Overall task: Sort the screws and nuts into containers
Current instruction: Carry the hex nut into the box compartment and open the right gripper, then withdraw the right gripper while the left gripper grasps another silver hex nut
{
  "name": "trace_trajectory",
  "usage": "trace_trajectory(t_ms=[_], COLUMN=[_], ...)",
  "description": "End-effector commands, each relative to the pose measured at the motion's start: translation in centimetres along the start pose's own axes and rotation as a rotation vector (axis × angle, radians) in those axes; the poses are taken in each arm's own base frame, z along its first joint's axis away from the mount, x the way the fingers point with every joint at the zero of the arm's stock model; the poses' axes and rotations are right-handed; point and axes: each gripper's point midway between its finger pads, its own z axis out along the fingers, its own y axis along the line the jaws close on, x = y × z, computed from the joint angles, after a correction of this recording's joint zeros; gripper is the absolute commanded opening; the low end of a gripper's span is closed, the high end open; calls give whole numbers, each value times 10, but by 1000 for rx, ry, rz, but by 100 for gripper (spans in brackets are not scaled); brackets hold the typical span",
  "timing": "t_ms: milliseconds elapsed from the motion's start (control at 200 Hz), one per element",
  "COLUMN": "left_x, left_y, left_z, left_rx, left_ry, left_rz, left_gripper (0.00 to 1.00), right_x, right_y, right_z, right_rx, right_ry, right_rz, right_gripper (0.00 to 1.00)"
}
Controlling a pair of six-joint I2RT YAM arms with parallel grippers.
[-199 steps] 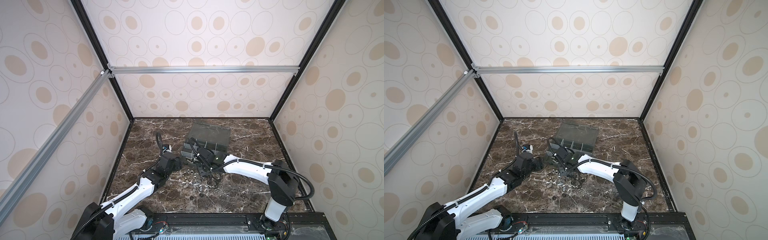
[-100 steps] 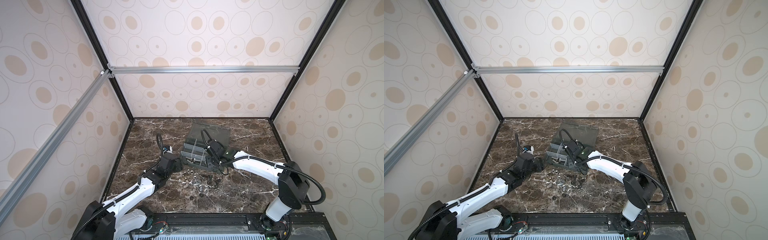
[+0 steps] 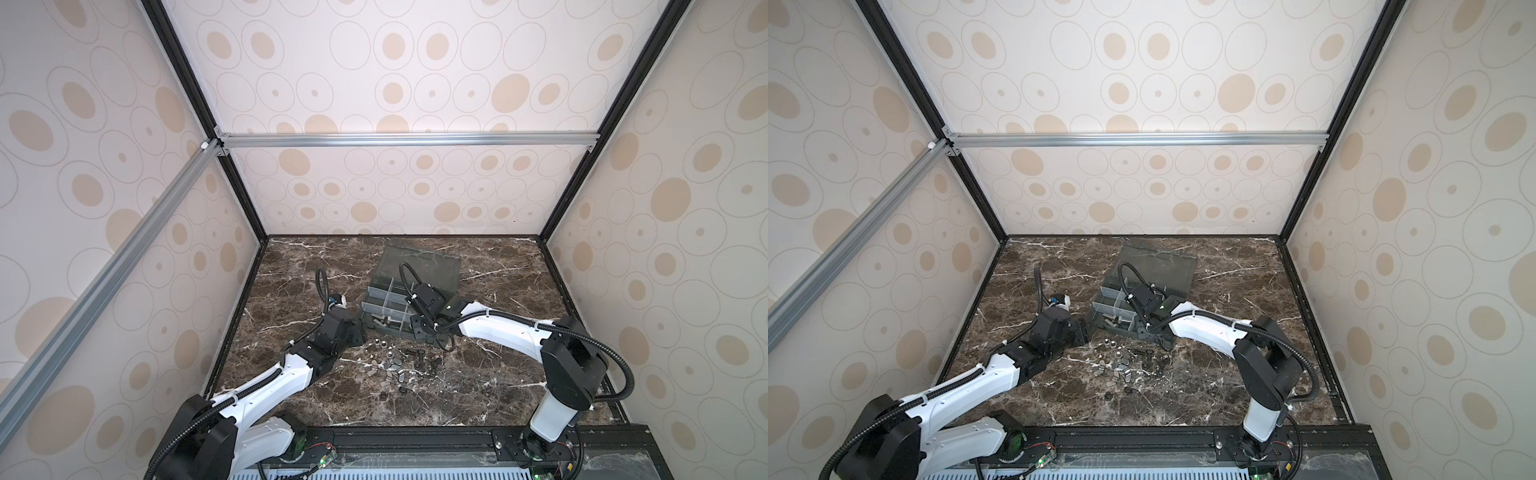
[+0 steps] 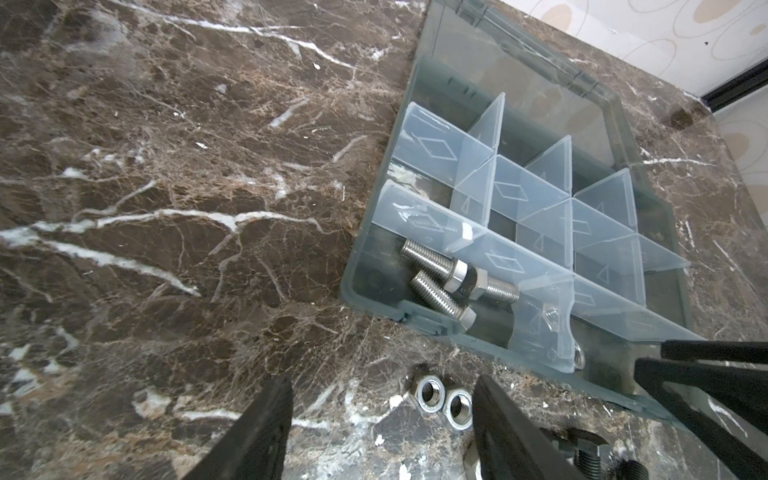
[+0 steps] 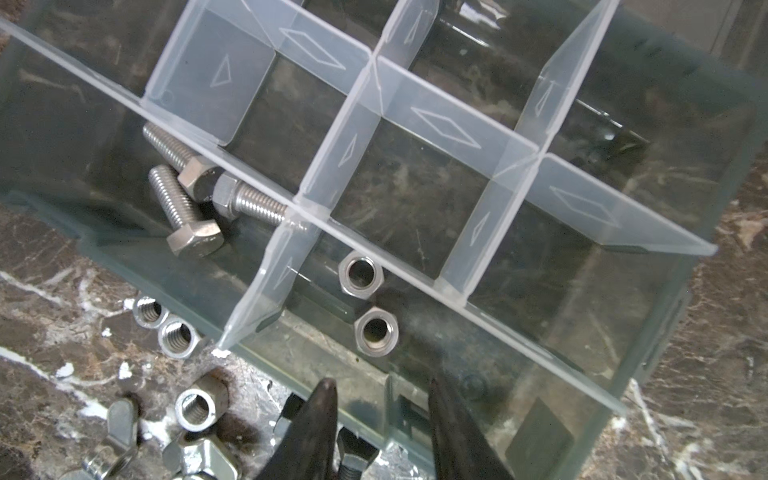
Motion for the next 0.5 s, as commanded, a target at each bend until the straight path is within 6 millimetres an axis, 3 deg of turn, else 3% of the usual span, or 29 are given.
trace_trajectory(t_ms=[0, 495], left_x=[-9, -8], left_y=[-6, -9], left_z=[0, 2], left_rx=[18, 31], left_ry=[-19, -10], left_rz=[-13, -2], left_gripper=[69, 68], right_x=[2, 7], right_y=[-7, -15], right_z=[-6, -19], right_rx=[13, 6], right_ry=[-6, -33], right_rz=[19, 51], right_gripper=[41, 43])
